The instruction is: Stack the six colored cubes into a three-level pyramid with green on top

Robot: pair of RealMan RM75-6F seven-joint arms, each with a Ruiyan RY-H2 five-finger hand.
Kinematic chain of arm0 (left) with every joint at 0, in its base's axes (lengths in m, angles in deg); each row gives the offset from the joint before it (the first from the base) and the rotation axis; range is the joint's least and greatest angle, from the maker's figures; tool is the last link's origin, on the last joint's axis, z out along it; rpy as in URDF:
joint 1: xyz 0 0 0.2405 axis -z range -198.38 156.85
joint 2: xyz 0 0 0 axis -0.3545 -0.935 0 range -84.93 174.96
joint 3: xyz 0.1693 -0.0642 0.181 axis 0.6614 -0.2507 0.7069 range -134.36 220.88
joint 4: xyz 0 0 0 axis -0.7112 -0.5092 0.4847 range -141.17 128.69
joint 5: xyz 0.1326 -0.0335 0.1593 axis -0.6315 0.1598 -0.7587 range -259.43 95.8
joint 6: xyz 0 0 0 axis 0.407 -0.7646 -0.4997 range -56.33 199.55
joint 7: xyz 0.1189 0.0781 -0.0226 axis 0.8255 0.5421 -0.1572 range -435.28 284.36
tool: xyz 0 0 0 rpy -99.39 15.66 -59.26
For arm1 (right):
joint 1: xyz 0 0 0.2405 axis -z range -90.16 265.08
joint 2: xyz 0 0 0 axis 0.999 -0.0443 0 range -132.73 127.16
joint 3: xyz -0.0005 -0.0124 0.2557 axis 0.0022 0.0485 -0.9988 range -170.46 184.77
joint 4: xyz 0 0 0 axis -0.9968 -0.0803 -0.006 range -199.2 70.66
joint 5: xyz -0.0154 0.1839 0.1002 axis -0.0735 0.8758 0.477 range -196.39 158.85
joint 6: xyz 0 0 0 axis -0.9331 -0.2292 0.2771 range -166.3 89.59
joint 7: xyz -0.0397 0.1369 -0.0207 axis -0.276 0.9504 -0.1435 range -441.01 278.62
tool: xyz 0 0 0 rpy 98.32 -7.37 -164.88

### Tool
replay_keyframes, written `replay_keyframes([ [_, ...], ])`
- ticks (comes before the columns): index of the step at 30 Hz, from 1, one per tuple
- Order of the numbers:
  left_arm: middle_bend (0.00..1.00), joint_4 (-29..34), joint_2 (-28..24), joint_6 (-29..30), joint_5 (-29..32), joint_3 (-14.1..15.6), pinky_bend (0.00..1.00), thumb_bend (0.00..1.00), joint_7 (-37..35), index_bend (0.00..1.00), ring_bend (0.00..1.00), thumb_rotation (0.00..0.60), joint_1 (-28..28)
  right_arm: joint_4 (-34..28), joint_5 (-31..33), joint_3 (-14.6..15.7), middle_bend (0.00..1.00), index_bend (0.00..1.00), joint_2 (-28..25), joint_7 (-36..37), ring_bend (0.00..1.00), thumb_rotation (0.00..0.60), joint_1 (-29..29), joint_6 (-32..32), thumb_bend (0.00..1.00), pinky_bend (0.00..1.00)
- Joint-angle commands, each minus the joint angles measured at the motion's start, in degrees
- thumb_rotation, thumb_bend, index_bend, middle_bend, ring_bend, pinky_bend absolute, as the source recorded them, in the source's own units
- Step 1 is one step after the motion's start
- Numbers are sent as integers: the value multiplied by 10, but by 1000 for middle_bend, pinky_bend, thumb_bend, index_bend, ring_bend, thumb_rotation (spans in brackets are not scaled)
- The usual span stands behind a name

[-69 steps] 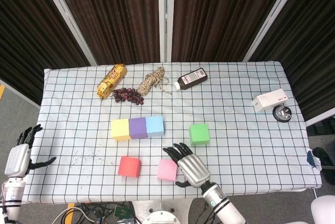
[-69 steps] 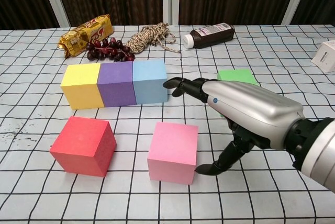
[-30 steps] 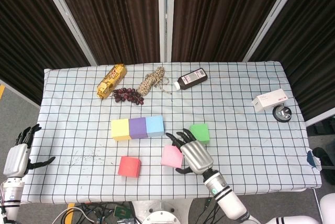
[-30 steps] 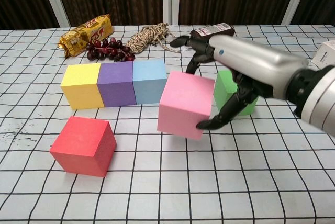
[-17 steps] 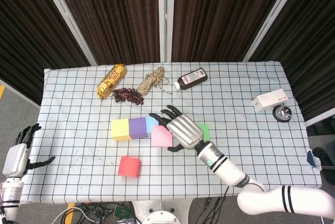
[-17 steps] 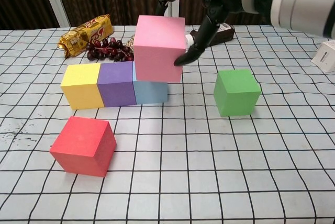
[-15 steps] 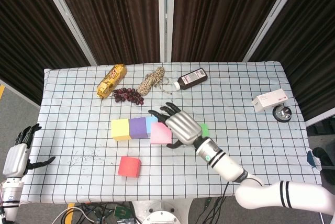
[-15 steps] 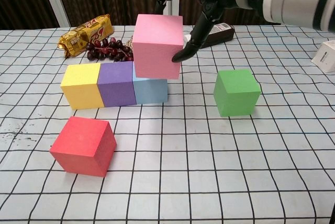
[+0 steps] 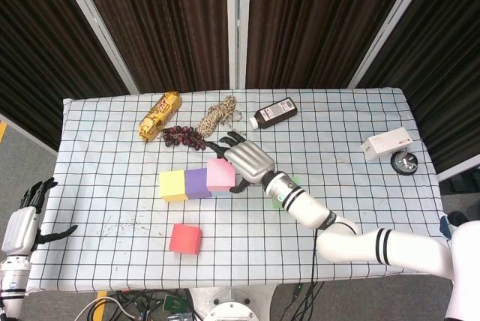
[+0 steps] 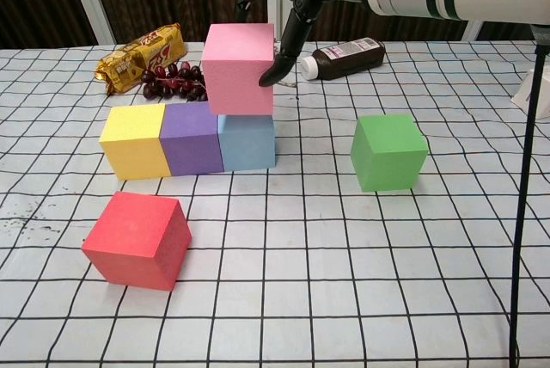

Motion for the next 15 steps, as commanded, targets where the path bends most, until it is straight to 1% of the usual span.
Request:
replay_keyframes([
  [1,137,-1,1,0,0,0,26,0,0,28,0,600,0,32,-27,0,490,0,12,23,102,600,-18,-20,140,0],
  [8,137,-12,6,-6,2,2,26,0,-5,27,0,600,1,85,-106,5,490,0,36,84,102,600,-31,-19,139,0],
  [15,137,-15,6,-6,1,2,26,0,-11,28,0,600,1,114,-134,12,487,0,52,130,102,600,-46,-29,139,0],
])
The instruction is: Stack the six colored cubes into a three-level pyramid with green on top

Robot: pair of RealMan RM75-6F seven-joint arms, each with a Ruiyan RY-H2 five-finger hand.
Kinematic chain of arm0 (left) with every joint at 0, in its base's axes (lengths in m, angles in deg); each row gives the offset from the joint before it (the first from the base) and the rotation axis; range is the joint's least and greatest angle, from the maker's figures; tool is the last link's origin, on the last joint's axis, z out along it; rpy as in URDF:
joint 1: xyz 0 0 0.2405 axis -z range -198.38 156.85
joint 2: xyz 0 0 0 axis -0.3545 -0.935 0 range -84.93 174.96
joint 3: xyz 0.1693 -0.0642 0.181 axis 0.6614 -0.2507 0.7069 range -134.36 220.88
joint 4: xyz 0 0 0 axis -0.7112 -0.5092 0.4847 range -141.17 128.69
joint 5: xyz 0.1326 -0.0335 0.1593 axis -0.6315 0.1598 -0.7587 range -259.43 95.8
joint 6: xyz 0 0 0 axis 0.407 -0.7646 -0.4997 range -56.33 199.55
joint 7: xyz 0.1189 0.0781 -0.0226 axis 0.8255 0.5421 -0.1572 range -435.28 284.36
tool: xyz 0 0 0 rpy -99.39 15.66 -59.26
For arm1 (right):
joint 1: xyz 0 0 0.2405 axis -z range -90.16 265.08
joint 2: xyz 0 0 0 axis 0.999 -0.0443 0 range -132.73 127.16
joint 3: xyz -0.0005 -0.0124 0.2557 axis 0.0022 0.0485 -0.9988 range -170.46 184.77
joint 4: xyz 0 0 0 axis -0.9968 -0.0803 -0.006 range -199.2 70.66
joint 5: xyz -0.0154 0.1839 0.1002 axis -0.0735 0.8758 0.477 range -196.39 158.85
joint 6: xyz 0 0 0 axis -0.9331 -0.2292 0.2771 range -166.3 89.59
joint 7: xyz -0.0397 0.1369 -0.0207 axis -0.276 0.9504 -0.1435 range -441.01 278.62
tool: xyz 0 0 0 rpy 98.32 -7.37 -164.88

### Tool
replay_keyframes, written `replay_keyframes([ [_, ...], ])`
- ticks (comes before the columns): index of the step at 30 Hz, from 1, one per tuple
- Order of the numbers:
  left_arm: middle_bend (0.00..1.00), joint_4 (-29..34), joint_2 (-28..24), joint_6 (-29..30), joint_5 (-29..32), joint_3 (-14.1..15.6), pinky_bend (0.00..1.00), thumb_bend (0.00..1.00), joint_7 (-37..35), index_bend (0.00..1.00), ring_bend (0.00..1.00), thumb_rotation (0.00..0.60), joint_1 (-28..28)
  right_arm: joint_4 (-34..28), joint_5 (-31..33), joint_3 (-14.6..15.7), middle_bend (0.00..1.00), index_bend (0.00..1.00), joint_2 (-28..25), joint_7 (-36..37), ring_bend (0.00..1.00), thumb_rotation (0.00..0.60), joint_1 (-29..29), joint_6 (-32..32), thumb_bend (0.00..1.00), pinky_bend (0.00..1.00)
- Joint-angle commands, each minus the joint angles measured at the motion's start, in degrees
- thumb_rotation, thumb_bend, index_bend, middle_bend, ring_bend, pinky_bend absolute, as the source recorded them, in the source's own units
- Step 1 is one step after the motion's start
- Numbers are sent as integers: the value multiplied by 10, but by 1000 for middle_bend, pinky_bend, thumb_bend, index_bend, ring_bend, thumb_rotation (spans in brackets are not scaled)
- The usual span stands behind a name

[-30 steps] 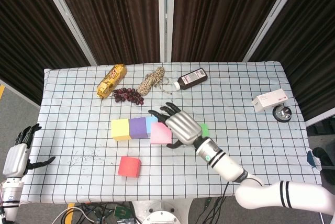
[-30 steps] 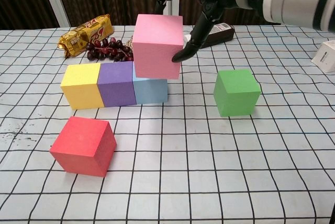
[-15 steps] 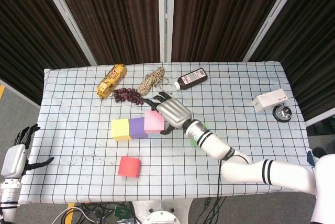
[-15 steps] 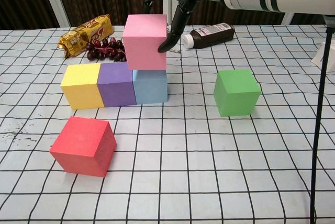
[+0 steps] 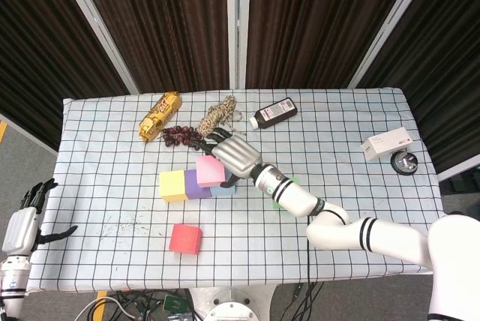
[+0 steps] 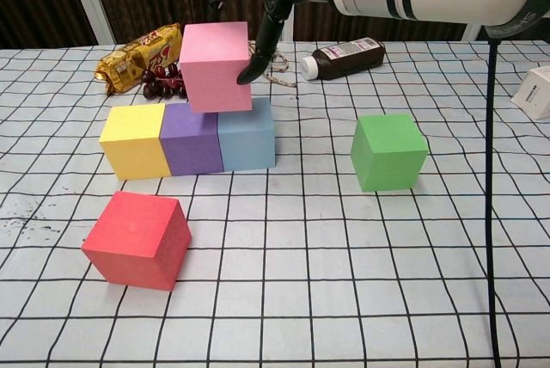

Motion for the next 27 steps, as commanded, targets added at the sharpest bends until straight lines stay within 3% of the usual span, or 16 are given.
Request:
replay_keyframes([
  [1,137,0,0,1,-1,0,26,0,-1,28,0,600,0,12,-10,4,487,0,8,14,102,600,-8,-5,139,0],
  [27,137,-10,-2,2,0,-1,25,0,-24,28,0,600,-3,63,-26,27,480,0,36,71,102,600,-46,-21,138,0],
])
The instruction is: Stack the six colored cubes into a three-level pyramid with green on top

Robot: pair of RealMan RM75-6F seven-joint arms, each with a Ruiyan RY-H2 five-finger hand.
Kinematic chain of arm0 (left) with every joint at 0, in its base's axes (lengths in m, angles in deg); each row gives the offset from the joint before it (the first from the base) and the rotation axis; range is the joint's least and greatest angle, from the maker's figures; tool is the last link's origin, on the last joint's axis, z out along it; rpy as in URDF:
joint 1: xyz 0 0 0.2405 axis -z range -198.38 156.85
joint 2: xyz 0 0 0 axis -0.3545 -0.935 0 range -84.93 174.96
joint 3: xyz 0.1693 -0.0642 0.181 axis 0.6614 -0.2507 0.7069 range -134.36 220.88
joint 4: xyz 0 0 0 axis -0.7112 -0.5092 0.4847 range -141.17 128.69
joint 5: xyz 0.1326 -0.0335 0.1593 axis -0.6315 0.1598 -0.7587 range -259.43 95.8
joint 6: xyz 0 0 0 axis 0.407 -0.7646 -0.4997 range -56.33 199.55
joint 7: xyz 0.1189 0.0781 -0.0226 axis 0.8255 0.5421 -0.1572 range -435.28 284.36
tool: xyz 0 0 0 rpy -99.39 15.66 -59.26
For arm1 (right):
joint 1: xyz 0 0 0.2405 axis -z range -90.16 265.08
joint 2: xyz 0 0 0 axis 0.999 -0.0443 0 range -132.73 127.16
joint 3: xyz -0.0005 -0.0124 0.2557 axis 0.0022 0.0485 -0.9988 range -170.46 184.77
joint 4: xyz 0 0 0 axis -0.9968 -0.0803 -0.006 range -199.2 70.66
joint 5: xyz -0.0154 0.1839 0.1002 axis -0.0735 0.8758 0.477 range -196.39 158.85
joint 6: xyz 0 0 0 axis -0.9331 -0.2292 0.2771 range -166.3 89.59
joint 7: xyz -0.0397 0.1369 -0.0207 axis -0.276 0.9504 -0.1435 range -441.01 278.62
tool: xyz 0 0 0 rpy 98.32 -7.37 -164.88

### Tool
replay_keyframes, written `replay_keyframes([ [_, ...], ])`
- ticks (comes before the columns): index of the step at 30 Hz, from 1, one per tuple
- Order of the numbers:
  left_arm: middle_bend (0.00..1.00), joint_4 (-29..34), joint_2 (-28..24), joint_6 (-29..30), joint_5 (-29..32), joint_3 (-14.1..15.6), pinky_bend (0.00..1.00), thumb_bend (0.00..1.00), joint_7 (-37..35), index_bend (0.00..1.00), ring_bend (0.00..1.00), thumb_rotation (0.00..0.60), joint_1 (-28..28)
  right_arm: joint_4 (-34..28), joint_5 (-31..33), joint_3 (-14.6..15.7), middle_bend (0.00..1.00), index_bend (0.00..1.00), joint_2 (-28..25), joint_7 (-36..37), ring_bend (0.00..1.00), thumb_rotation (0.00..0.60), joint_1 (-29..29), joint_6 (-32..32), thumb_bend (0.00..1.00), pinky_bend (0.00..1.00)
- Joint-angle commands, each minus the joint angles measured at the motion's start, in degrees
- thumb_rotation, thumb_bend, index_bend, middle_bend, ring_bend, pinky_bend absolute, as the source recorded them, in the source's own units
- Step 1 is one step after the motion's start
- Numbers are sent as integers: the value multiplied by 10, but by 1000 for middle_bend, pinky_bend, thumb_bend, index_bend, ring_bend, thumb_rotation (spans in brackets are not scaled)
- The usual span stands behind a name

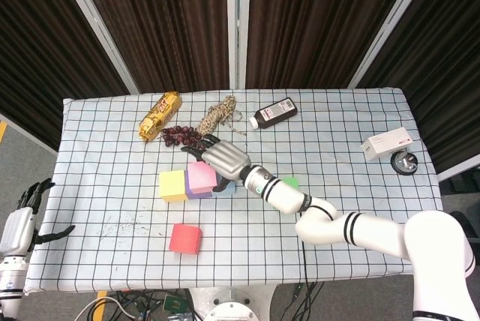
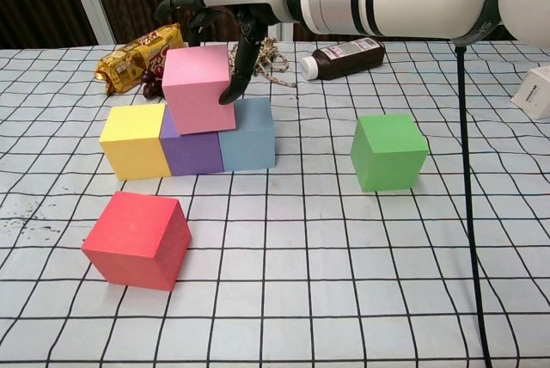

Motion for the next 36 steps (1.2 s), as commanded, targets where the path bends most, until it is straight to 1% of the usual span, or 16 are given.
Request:
replay_keyframes([
  [1,137,-1,0,0,0,0,25,0,-2,28,0,600,0,1,0,2,480,0,1,0,102,600,-1,1,139,0],
  [36,137,-5,2,-3,5,-1,26,0,-6,28,0,600,-2,23,23,15,475,0,11,9,102,600,-10,0,139,0],
])
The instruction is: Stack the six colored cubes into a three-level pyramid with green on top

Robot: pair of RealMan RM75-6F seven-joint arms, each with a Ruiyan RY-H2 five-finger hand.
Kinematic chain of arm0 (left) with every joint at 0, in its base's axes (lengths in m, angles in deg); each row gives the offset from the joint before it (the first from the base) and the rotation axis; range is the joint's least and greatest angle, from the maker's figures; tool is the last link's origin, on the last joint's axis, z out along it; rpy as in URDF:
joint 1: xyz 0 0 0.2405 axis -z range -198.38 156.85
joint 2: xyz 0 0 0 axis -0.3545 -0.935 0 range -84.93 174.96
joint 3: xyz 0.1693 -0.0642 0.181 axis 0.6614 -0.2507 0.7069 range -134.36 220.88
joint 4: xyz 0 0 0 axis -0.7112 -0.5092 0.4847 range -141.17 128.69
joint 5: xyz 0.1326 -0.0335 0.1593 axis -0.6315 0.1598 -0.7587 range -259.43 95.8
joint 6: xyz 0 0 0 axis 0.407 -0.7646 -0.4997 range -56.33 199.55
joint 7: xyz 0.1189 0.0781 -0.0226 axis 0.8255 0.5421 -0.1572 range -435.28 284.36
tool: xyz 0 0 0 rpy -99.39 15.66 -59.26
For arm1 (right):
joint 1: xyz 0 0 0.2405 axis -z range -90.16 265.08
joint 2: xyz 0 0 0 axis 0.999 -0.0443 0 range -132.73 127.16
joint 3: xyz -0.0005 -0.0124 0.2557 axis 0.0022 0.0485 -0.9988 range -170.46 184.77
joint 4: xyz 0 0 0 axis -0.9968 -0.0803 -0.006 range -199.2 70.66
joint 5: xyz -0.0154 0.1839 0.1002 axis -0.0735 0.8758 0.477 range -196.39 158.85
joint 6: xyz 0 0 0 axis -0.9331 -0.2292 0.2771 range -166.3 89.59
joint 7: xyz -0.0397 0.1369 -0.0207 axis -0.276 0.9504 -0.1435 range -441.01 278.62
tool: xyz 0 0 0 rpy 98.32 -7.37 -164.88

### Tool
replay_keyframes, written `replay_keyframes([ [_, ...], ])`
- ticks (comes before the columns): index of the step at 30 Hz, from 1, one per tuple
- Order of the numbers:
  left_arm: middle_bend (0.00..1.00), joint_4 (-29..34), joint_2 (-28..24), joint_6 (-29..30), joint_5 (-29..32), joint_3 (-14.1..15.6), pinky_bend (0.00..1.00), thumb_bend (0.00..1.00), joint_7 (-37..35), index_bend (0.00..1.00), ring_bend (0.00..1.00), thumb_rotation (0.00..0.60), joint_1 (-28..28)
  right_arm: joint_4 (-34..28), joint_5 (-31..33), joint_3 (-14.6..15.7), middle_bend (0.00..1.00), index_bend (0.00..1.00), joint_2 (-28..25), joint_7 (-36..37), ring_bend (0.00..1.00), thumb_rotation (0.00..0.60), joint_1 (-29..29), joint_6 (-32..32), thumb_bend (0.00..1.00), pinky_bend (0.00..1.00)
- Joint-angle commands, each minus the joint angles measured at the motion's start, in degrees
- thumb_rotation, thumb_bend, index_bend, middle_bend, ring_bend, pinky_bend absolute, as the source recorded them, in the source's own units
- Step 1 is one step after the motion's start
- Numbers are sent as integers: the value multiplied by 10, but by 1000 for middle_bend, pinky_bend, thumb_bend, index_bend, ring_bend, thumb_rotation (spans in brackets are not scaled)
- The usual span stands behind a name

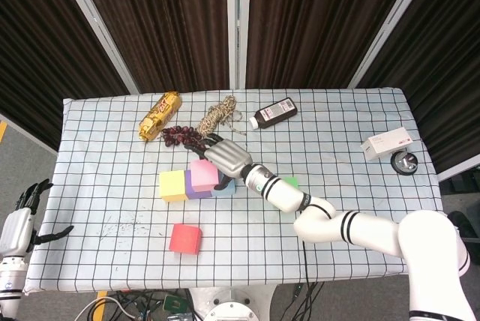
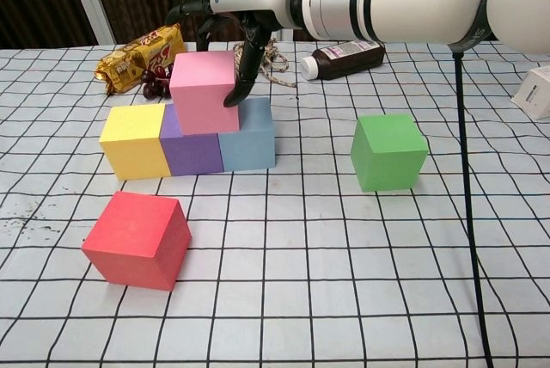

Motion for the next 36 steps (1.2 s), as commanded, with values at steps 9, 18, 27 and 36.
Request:
replay_keyframes([
  [9,137,1,-1,1,-1,0,26,0,-4,28,0,600,-1,5,9,2,413,0,2,-4,92,600,-5,-7,123,0],
  [18,137,0,-1,1,-1,-1,26,0,-5,28,0,600,-1,6,25,3,225,0,-1,-11,2,600,-10,-16,53,0],
  [27,137,0,-2,4,-1,-2,26,0,-7,27,0,600,-1,-14,21,-14,125,0,-6,19,0,600,-4,-5,26,0],
  [36,137,-1,-1,6,-2,-2,26,0,-6,28,0,600,-2,-78,1,-24,117,0,-41,44,0,600,20,29,20,0],
])
